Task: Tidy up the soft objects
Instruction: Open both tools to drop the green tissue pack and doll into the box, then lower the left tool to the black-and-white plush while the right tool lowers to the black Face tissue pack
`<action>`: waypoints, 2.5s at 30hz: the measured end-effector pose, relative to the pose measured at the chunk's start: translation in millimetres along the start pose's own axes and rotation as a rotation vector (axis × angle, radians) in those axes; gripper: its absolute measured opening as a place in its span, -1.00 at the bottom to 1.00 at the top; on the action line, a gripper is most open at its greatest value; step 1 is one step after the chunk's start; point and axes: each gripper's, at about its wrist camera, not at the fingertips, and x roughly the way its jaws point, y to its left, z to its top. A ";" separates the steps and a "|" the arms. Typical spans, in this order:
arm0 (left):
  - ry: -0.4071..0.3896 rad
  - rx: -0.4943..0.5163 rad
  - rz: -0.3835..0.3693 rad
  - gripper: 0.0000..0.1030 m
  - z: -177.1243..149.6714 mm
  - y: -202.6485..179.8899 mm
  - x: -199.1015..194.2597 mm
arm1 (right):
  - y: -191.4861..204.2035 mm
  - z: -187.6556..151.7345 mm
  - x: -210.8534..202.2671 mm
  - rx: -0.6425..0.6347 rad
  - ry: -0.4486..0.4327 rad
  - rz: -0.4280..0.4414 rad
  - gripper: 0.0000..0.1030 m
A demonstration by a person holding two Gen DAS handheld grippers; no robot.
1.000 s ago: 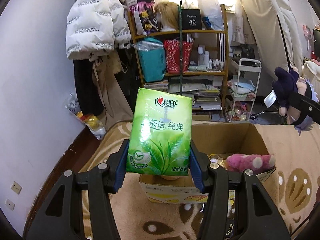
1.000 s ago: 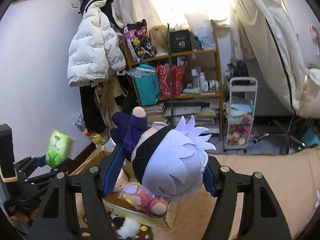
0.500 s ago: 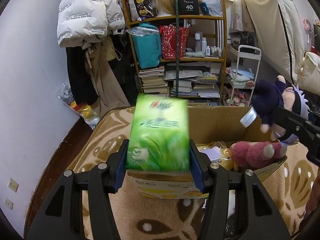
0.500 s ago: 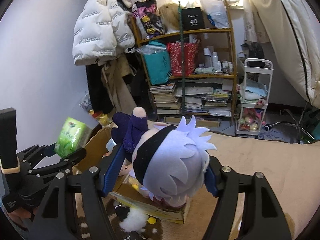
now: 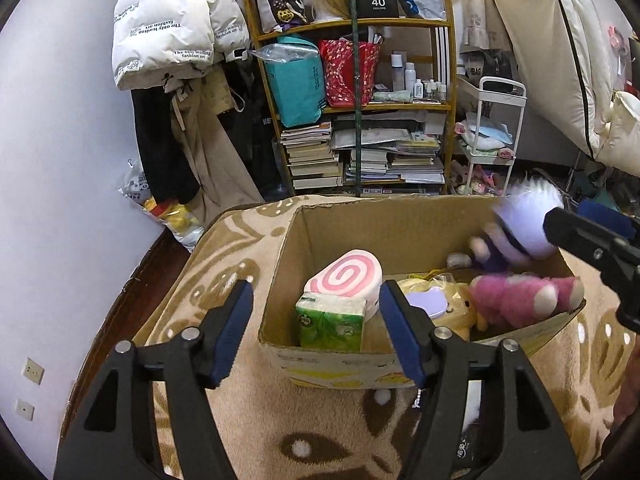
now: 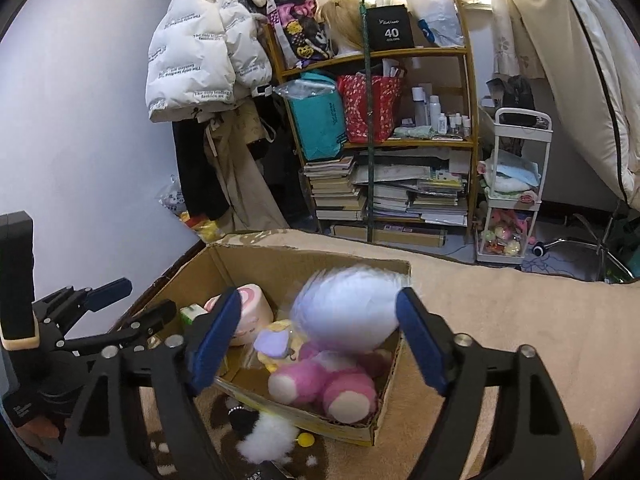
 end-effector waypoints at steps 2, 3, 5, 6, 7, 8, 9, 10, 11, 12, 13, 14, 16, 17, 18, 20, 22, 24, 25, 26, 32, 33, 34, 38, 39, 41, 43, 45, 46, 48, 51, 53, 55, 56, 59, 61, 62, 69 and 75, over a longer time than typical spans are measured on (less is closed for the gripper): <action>-0.002 0.007 0.008 0.32 -0.7 -0.1 -2.3 | 0.7 0.4 -2.6 -0.005 -0.004 -0.009 0.76; -0.006 0.014 0.018 0.34 -1.5 -0.6 -4.1 | 0.8 0.8 -3.2 -0.006 0.000 -0.010 0.79; -0.015 0.035 0.042 0.39 -3.6 -1.6 -8.3 | 0.1 1.4 -4.4 0.006 0.016 -0.013 0.91; -0.018 0.042 0.049 0.41 -4.6 -1.8 -9.9 | -0.2 1.3 -6.6 0.013 0.015 -0.018 0.96; -0.019 0.049 0.053 0.45 -6.1 -1.9 -11.9 | -0.6 1.1 -8.7 0.015 0.013 -0.022 0.97; -0.018 0.053 0.054 0.47 -7.1 -1.2 -13.2 | -1.0 0.6 -10.4 0.017 0.013 -0.024 0.98; -0.016 0.054 0.056 0.51 -8.5 -0.8 -14.6 | -1.0 0.4 -11.8 0.020 0.016 -0.029 1.00; -0.013 0.054 0.057 0.54 -9.5 -0.3 -15.6 | -1.3 0.2 -13.3 0.024 0.020 -0.032 1.00; -0.008 0.054 0.055 0.54 -10.9 -0.2 -16.6 | -1.6 0.1 -14.4 0.027 0.022 -0.035 1.00; 0.001 0.056 0.045 0.55 -12.3 -0.3 -17.8 | -1.9 -0.1 -15.5 0.029 0.025 -0.040 1.00; 0.005 0.058 0.037 0.59 -13.2 -0.6 -19.2 | -2.3 -0.7 -17.3 0.030 0.026 -0.043 1.00; 0.007 0.060 0.037 0.62 -13.5 -0.9 -20.8 | -2.5 -1.3 -18.5 0.033 0.026 -0.045 1.00; -0.003 0.068 0.052 0.76 -14.2 -2.1 -26.4 | -2.4 -2.6 -20.9 0.035 0.034 -0.048 1.00; -0.010 0.070 0.058 0.78 -15.2 -1.7 -30.8 | -2.2 -4.1 -22.7 0.034 0.039 -0.049 1.00; -0.010 0.069 0.058 0.79 -16.3 -0.7 -33.5 | -1.8 -5.1 -24.4 0.033 0.043 -0.054 1.00; -0.002 0.056 0.056 0.80 -18.6 1.9 -37.4 | -1.6 -7.4 -27.9 0.030 0.051 -0.060 1.00; 0.018 0.032 0.046 0.81 -21.1 7.2 -39.6 | -1.1 -10.1 -31.7 0.028 0.062 -0.067 1.00; 0.033 0.012 0.036 0.81 -23.5 13.1 -41.9 | -1.2 -13.4 -34.7 0.034 0.073 -0.076 1.00; 0.036 0.008 0.035 0.81 -24.2 15.1 -42.9 | -1.8 -15.0 -35.6 0.035 0.080 -0.077 1.00; 0.037 0.004 0.033 0.81 -24.7 17.1 -44.4 | -1.7 -16.7 -37.1 0.035 0.089 -0.077 1.00; 0.065 -0.027 0.019 0.81 -30.5 27.4 -52.9 | 1.1 -26.8 -42.6 0.030 0.136 -0.104 1.00; 0.069 -0.024 0.026 0.81 -31.8 28.0 -54.3 | 1.9 -28.7 -42.9 0.028 0.149 -0.105 1.00; 0.072 -0.020 0.028 0.81 -33.4 27.7 -56.0 | 3.2 -31.4 -43.0 0.026 0.162 -0.108 1.00; 0.098 -0.008 0.009 0.81 -35.3 27.2 -56.7 | 9.3 -46.3 -39.8 0.018 0.223 -0.109 1.00; 0.108 -0.012 0.003 0.81 -35.7 27.4 -54.8 | 10.9 -49.9 -38.2 0.014 0.237 -0.099 1.00; 0.135 -0.023 -0.011 0.81 -37.2 26.5 -49.2 | 16.3 -56.8 -32.5 -0.010 0.272 -0.096 1.00; 0.155 -0.027 -0.022 0.81 -38.7 25.3 -45.3 | 21.4 -62.4 -26.4 -0.026 0.297 -0.099 1.00; 0.168 -0.024 -0.025 0.81 -40.1 23.4 -41.6 | 24.3 -67.3 -20.6 -0.017 0.320 -0.092 1.00; 0.171 -0.021 -0.024 0.81 -40.5 23.1 -40.2 | 25.7 -71.6 -16.2 -0.007 0.340 -0.078 1.00; 0.181 -0.018 -0.025 0.81 -41.1 21.6 -36.7 | 28.2 -77.7 -10.2 0.000 0.367 -0.073 1.00; 0.205 -0.025 -0.041 0.81 -42.2 20.2 -28.3 | 33.4 -88.4 -0.1 -0.011 0.400 -0.085 1.00; 0.224 -0.028 -0.054 0.81 -43.3 18.7 -21.1 | 37.2 -95.0 6.3 -0.018 0.418 -0.094 1.00; 0.244 -0.025 -0.064 0.81 -44.8 15.9 -12.6 | 38.9 -99.9 11.2 -0.016 0.428 -0.109 1.00; 0.252 -0.025 -0.068 0.81 -46.1 14.4 -8.8 | 39.2 -102.7 14.1 -0.012 0.435 -0.115 1.00; 0.280 -0.042 -0.098 0.81 -48.6 12.4 1.3 | 39.9 -110.6 22.7 -0.005 0.466 -0.122 1.00; 0.293 -0.059 -0.114 0.81 -49.2 11.4 5.5 | 40.1 -114.0 27.0 -0.007 0.481 -0.132 1.00; 0.298 -0.062 -0.118 0.81 -49.5 10.4 7.6 | 40.3 -116.8 28.9 -0.009 0.491 -0.132 1.00; 0.286 -0.070 -0.146 0.81 -50.9 2.5 17.1 | 46.0 -128.6 42.0 -0.008 0.510 -0.130 1.00; 0.287 -0.080 -0.174 0.81 -52.8 -3.4 29.2 | 54.0 -137.6 52.0 -0.029 0.517 -0.156 1.00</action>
